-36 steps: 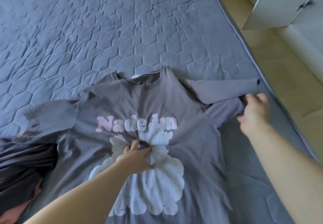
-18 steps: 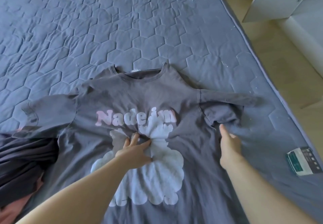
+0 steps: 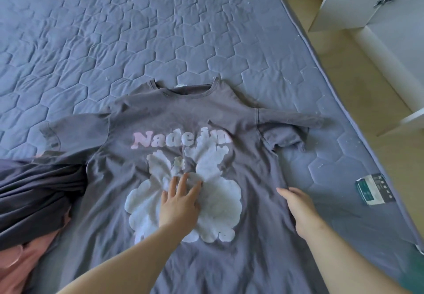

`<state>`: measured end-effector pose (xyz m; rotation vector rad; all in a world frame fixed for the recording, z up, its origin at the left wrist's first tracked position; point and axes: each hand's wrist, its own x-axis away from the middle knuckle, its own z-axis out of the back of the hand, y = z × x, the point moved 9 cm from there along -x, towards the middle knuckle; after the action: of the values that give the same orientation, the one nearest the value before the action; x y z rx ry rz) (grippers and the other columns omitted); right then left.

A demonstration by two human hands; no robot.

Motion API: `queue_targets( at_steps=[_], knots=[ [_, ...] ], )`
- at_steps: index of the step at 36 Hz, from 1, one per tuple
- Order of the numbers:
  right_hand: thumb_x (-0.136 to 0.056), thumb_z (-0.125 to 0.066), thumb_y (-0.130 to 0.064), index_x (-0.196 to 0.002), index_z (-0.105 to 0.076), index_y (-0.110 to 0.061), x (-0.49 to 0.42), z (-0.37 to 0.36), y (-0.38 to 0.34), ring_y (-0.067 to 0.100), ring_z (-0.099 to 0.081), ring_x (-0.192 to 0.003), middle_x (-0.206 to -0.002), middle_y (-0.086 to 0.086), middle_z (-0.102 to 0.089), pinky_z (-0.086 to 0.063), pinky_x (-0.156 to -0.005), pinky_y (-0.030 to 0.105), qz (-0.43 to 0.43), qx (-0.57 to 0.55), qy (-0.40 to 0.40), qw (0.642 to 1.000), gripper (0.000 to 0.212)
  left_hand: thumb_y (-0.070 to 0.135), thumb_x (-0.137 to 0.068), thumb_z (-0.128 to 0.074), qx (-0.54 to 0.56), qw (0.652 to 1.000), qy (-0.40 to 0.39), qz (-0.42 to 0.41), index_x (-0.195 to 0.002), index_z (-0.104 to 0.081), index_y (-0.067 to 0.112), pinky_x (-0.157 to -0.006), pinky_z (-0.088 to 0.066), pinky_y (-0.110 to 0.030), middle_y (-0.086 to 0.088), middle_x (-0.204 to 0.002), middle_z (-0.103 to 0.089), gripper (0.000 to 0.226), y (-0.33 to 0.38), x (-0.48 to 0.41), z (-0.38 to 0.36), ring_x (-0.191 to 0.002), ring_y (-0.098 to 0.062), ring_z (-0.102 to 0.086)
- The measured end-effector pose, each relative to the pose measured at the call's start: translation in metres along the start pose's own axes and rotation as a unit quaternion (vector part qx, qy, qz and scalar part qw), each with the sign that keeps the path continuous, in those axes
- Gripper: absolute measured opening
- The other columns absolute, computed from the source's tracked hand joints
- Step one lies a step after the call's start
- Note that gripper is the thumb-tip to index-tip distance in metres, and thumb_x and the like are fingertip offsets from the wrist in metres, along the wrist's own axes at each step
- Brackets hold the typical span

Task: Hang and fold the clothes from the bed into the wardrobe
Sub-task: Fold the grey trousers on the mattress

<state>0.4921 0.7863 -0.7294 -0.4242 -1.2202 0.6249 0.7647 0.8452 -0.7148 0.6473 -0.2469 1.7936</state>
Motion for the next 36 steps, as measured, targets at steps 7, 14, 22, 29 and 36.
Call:
queue_targets(
  at_steps=[7,14,22,29,36],
  knots=[
    [-0.095,-0.049,-0.007,-0.135,-0.04,0.011,-0.032,-0.013,-0.062,0.034,-0.039,-0.131,-0.143,0.021,-0.041,-0.032,-0.105,0.039,0.068,-0.013,0.05,0.996,0.045,0.053,-0.093,-0.041,-0.012,0.996,-0.005,-0.087,-0.148,0.004,0.038,-0.116,-0.002,-0.048,0.008,-0.157,0.015,0.073,0.037,-0.033,0.019,-0.144,-0.023,0.016],
    [-0.084,-0.066,-0.036,-0.125,-0.054,-0.003,-0.073,-0.037,-0.073,0.031,-0.057,-0.113,-0.127,0.014,-0.058,-0.045,-0.099,0.042,-0.032,-0.167,0.04,0.985,0.054,0.053,-0.084,-0.057,-0.019,0.987,-0.13,-0.095,-0.148,-0.009,0.037,-0.113,-0.018,-0.055,0.016,-0.156,-0.002,0.082,0.039,-0.063,-0.003,-0.145,-0.024,0.006],
    [-0.091,-0.054,-0.01,-0.129,-0.049,-0.004,-0.059,-0.015,-0.141,0.028,-0.055,-0.109,-0.128,0.016,-0.055,-0.038,-0.089,0.03,0.223,-0.027,0.222,0.949,0.039,0.053,-0.081,-0.06,-0.002,0.978,-0.175,-0.115,-0.149,-0.008,0.035,-0.114,-0.021,-0.051,0.014,-0.157,-0.002,0.087,0.037,-0.071,-0.007,-0.145,-0.027,0.005],
    [-0.092,-0.029,-0.013,-0.134,-0.045,-0.033,-0.009,-0.133,-0.134,0.032,-0.051,-0.111,-0.12,0.009,-0.054,-0.033,-0.086,0.036,0.402,0.536,0.08,0.738,0.049,0.039,-0.089,-0.058,0.042,0.971,-0.182,-0.149,-0.148,-0.018,0.034,-0.113,-0.017,-0.035,0.017,-0.156,-0.013,0.072,0.029,-0.067,0.012,-0.145,-0.019,-0.008],
    [-0.094,-0.04,-0.011,-0.129,-0.052,-0.025,-0.011,-0.126,-0.136,0.035,-0.049,-0.111,-0.117,0.013,-0.056,-0.034,-0.087,0.039,0.368,0.536,0.12,0.75,0.039,0.034,-0.091,-0.054,0.166,0.975,-0.124,-0.08,-0.135,-0.048,0.03,-0.091,-0.043,-0.023,0.003,-0.131,-0.053,0.044,-0.005,-0.074,0.031,-0.112,-0.017,-0.053]
  ],
)
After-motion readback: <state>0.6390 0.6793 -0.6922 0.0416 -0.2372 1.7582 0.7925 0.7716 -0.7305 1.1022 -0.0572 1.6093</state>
